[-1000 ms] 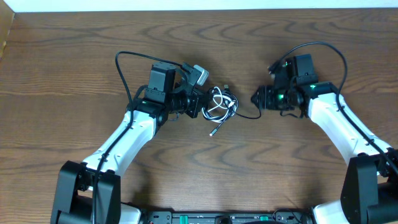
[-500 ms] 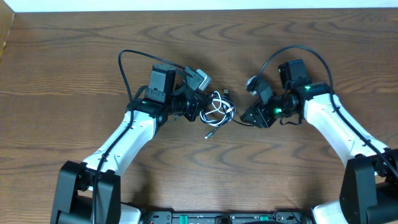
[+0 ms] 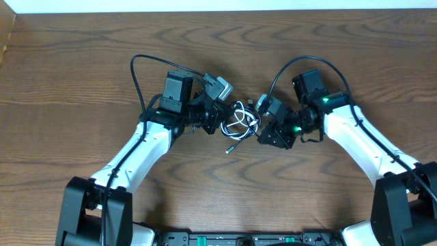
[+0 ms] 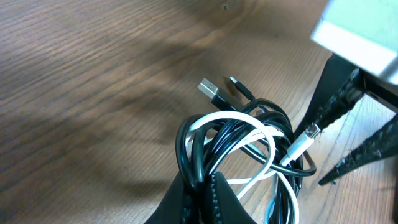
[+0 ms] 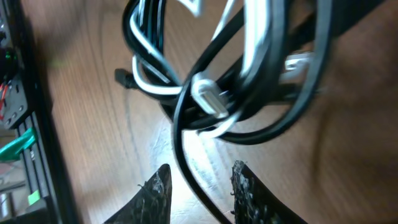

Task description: Untangle cables

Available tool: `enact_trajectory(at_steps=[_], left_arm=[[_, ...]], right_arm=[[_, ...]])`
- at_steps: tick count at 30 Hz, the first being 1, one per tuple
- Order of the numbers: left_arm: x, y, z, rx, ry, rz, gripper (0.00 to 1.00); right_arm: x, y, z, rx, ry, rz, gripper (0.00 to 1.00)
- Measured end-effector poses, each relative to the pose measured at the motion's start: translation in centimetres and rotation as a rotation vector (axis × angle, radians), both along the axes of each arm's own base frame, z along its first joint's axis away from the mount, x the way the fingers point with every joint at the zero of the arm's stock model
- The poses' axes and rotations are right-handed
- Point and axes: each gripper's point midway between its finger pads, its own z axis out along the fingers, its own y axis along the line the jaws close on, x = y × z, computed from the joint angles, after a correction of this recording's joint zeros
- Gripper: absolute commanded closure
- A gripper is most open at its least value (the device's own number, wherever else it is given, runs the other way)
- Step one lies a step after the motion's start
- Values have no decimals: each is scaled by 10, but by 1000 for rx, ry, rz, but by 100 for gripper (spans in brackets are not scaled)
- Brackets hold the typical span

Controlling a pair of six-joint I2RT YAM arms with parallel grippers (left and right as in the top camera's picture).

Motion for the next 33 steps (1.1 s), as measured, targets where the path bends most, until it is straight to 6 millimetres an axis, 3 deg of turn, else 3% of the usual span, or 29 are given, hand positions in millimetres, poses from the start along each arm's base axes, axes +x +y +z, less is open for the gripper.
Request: enact_trajectory(at_steps=[3,8,15,27,33], left_arm=[[0,0,0,-3,0,-2,92],[-1,-1,1,-5,1,-4,92],[1,-3,5,-21,-16,-14,93],[11,6,5,-2,-43,25,92],[12,8,3,6,-43,33,92]], right_arm=[[-5,1,-1,-9,11,10,74],[-7,3,-3,-23,4,27,99],[0,16,2,9,-12,-2,99],[43,36,19,112,104,-372,99],[47,42,14,71,148,-506,99]])
